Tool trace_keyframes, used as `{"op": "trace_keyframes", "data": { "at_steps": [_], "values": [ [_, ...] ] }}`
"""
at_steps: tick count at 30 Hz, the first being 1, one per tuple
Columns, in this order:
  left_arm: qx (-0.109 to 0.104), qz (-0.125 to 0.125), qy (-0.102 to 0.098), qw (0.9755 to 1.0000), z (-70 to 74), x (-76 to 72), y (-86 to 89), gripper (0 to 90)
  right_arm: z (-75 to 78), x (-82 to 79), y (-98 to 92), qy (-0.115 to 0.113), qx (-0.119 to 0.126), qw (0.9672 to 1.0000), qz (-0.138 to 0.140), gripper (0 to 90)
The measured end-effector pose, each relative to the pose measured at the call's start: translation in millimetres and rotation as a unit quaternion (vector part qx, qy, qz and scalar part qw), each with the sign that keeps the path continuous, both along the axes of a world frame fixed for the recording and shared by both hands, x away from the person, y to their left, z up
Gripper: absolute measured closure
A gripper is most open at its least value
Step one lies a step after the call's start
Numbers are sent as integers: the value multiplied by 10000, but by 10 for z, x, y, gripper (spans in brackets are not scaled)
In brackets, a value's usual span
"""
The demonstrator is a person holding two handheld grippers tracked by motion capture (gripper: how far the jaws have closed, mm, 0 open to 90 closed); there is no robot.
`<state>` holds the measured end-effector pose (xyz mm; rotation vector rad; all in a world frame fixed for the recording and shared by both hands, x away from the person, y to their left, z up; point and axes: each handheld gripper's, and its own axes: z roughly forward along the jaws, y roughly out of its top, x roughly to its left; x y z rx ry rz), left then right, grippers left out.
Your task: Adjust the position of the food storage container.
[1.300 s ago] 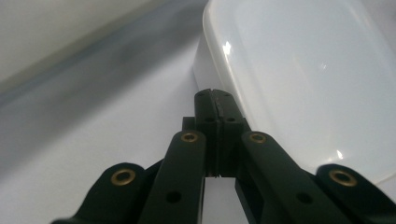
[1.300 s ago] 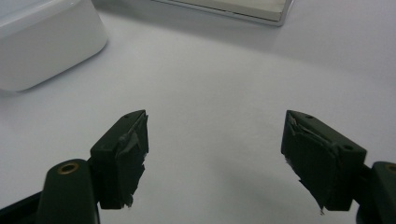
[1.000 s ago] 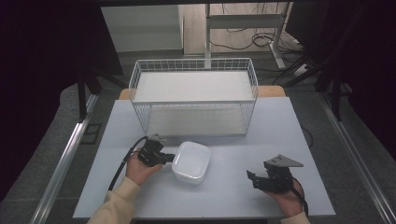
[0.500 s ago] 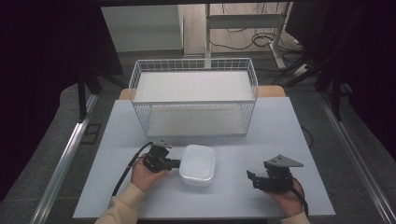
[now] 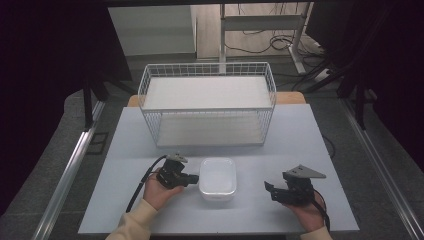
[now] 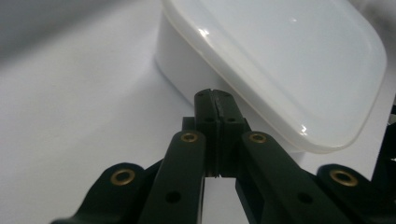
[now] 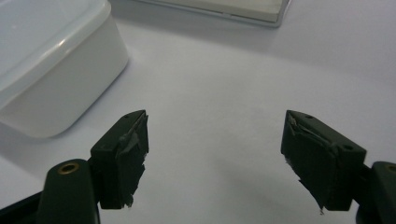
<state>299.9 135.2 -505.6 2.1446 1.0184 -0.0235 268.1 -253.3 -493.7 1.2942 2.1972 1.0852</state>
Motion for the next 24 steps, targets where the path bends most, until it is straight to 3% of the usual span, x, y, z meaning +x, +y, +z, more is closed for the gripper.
{"op": "trace_keyframes", "data": {
  "at_steps": [2, 3, 5, 6, 7, 9, 12, 18, 24],
  "values": [
    [33, 83, -163, 9998, 38, -20, 60, 885, 24, 12, -6, -55, 61, 10000, -10, 230],
    [8, 183, -350, 9992, 96, -49, 127, 848, 65, 26, -2, -111, 180, 9998, 36, 230],
    [-13, 275, -460, 9986, 132, -68, 163, 820, 82, 29, 6, -127, 218, 9997, 55, 230],
    [-66, 444, -625, 9970, 177, -96, 205, 764, 101, 34, 19, -165, 249, 9995, 83, 230],
    [-142, 674, -793, 9945, 240, -132, 266, 611, 139, 48, 55, -191, 315, 9991, 192, 228],
    [-204, 772, -834, 9933, 273, -148, 301, 564, 158, 58, 74, -212, 340, 9989, 243, 226],
    [-313, 994, -862, 9908, 340, -184, 381, 401, 265, 111, 198, -211, 437, 9977, 479, 217],
    [-264, 1131, -803, 9900, 350, -186, 424, 328, 406, 189, 368, -269, 472, 9968, 593, 216],
    [-380, 1193, -719, 9895, 375, -213, 422, 301, 550, 246, 481, -84, 531, 9958, 746, 215]
  ]
}}
